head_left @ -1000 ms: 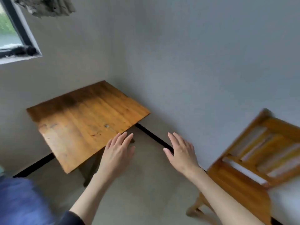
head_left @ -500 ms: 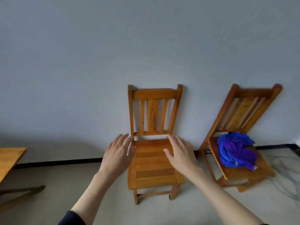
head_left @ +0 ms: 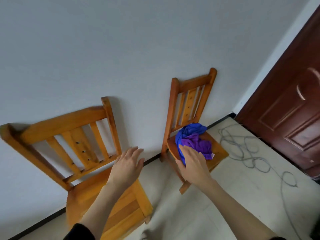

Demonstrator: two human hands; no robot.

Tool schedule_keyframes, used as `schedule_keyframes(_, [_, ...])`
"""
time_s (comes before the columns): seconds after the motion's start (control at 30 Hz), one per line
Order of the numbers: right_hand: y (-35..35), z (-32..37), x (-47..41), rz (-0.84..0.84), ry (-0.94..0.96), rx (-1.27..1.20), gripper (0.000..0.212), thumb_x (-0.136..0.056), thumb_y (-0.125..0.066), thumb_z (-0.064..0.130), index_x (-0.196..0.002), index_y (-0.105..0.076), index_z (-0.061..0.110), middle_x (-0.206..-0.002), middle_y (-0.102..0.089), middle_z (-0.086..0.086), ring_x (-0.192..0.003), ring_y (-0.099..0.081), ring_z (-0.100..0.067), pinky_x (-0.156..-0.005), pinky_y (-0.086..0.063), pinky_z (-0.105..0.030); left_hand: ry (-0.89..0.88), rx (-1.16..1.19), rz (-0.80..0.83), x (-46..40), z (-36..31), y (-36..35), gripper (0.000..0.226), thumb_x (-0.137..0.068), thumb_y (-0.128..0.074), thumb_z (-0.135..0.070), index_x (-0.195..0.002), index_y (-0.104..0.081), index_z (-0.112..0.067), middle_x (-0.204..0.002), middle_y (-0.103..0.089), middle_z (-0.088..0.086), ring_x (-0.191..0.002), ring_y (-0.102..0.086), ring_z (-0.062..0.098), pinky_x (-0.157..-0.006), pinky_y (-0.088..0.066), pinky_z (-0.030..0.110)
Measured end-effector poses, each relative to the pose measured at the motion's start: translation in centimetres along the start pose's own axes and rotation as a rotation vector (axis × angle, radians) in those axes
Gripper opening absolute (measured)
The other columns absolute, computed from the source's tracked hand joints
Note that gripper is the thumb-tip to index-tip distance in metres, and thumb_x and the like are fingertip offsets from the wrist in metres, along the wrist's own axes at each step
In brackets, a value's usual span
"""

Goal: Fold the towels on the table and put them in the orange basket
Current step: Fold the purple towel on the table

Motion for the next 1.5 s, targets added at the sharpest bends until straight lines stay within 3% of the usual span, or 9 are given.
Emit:
schedule_keyframes(0.2, [-0.1, -7.5, -4.6, -0.001, -0.178, -0.052, 0.055, -0.094, -0.045, 0.038, -0.144, -0.029, 0.021, -0.145, -0.040, -0.002, -0.134, -0.036, -0.019, -0.108, -0.032, -0.044, -0.105, -0.001, 0.217, -9.3, -4.3, -4.7, 0.044, -0.100, -0.034, -0.033, -0.142, -0.033, -0.023, -0.149, -0.033, -0.001, -0.140, -0.024, 0.019, -0.113, -0.026, 0.037])
schedule_keyframes(0.33, [-0.9, -13.0, -7.0, 0.014, -0.263, -0.075, 0.053, -0.095, -0.044, 0.038, -0.143, -0.030, 0.020, -0.145, -0.040, -0.001, -0.135, -0.035, -0.019, -0.108, -0.033, -0.040, -0.173, -0.019, 0.306, -13.8, -7.2, -8.9, 0.043, -0.099, -0.037, -0.027, -0.141, -0.034, -0.021, -0.146, -0.036, -0.001, -0.137, -0.030, 0.018, -0.109, -0.028, 0.032])
schedule_keyframes(0.5, [-3.2, -19.8, -11.4, 0.073, -0.296, -0.107, 0.052, -0.096, -0.043, 0.036, -0.143, -0.031, 0.019, -0.145, -0.040, -0.001, -0.135, -0.035, -0.019, -0.108, -0.034, -0.036, -0.062, 0.102, 0.477, -19.4, -10.1, -16.3, 0.047, -0.097, -0.043, -0.026, -0.142, -0.032, -0.024, -0.148, -0.033, -0.002, -0.136, -0.031, 0.017, -0.111, -0.030, 0.032])
schedule_keyframes(0.63, [-5.6, -25.2, -16.0, 0.132, -0.248, -0.124, 0.050, -0.095, -0.048, 0.036, -0.140, -0.037, 0.017, -0.135, -0.050, -0.002, -0.124, -0.048, -0.019, -0.101, -0.042, -0.033, 0.053, 0.145, 0.559, -24.4, -12.6, -22.6, 0.045, -0.098, -0.042, -0.022, -0.142, -0.034, -0.021, -0.148, -0.034, 0.001, -0.137, -0.030, 0.021, -0.111, -0.025, 0.034])
schedule_keyframes(0.83, [-8.9, -33.1, -22.5, 0.252, -0.154, -0.121, 0.049, -0.094, -0.050, 0.032, -0.138, -0.038, 0.014, -0.130, -0.053, -0.007, -0.118, -0.052, -0.024, -0.095, -0.046, -0.036, 0.325, 0.164, 0.609, -29.1, -13.7, -31.4, 0.044, -0.096, -0.042, -0.015, -0.140, -0.039, -0.016, -0.144, -0.040, 0.008, -0.132, -0.036, 0.025, -0.107, -0.029, 0.033])
schedule_keyframes(1.1, [-18.6, -36.2, -26.9, 0.392, -0.021, -0.144, 0.043, -0.089, -0.057, 0.021, -0.129, -0.050, 0.008, -0.113, -0.060, -0.014, -0.103, -0.060, -0.033, -0.084, -0.051, -0.045, 0.126, -0.095, 0.572, -34.2, -12.1, -39.9, 0.060, -0.086, -0.046, 0.003, -0.141, -0.039, -0.019, -0.149, -0.034, 0.006, -0.134, -0.037, 0.025, -0.104, -0.035, 0.036])
schedule_keyframes(1.2, [-21.7, -36.6, -27.9, 0.395, -0.014, -0.134, 0.039, -0.089, -0.059, 0.023, -0.125, -0.052, 0.010, -0.113, -0.061, -0.012, -0.105, -0.059, -0.031, -0.087, -0.048, -0.046, -0.047, -0.176, 0.514, -36.3, -11.1, -43.0, 0.070, -0.056, -0.070, 0.013, -0.122, -0.060, -0.008, -0.130, -0.056, 0.015, -0.116, -0.056, 0.036, -0.084, -0.054, 0.047])
schedule_keyframes(1.27, [-23.5, -36.7, -28.3, 0.408, -0.014, -0.123, 0.040, -0.089, -0.059, 0.026, -0.125, -0.052, 0.011, -0.116, -0.060, -0.010, -0.109, -0.057, -0.030, -0.089, -0.045, -0.047, -0.114, -0.268, 0.520, -37.2, -10.7, -44.7, 0.074, -0.042, -0.076, 0.013, -0.113, -0.066, -0.007, -0.122, -0.061, 0.017, -0.109, -0.061, 0.037, -0.080, -0.053, 0.049])
schedule_keyframes(1.5, [-26.2, -36.6, -28.2, 0.418, -0.081, -0.238, 0.049, -0.089, -0.058, 0.035, -0.131, -0.046, 0.013, -0.123, -0.057, -0.008, -0.114, -0.054, -0.028, -0.094, -0.044, -0.047, -0.092, -0.240, 0.419, -37.6, -9.6, -46.4, 0.034, -0.049, -0.084, -0.001, -0.077, -0.069, -0.015, -0.072, -0.065, 0.000, -0.075, -0.066, 0.023, -0.088, -0.050, 0.036])
Point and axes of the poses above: each hand's wrist, its own x-axis away from the middle knuckle, its own y-axis out of the back of the hand, z = x × y, the point moved 5 cm from there along -x, towards the middle knuckle
